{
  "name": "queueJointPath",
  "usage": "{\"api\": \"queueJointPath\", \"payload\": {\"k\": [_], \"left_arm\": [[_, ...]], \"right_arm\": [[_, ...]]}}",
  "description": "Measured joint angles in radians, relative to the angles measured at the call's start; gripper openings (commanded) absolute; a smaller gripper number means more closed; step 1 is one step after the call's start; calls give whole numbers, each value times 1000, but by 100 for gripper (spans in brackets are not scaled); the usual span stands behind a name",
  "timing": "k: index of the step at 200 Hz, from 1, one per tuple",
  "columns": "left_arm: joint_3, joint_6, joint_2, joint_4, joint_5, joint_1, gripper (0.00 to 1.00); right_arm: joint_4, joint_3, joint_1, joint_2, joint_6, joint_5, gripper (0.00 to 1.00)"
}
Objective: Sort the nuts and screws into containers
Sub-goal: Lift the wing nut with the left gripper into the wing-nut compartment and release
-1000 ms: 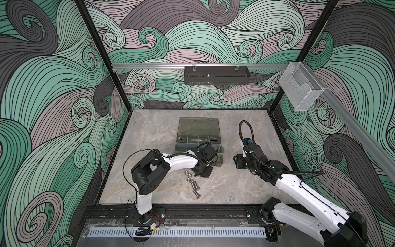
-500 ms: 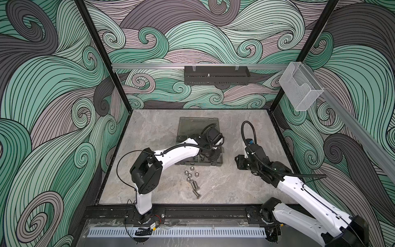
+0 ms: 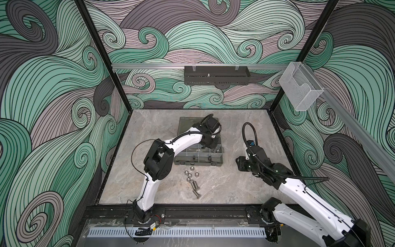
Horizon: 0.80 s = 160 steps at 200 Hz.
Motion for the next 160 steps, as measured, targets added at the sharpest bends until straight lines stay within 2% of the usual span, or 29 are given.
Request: {"api": "queueJointPath", "payload": {"k": [31,89,160], "left_arm": [[4,0,2,-3,25,0,21],[4,-2,9,3,74,0,32],[-68,-2,0,27,88,6,33]], "right_arm": [[-6,0,0,-4,7,0,36],[-12,0,0,-11,15,0,39],[-24,-3,0,-32,18,0,39]]}}
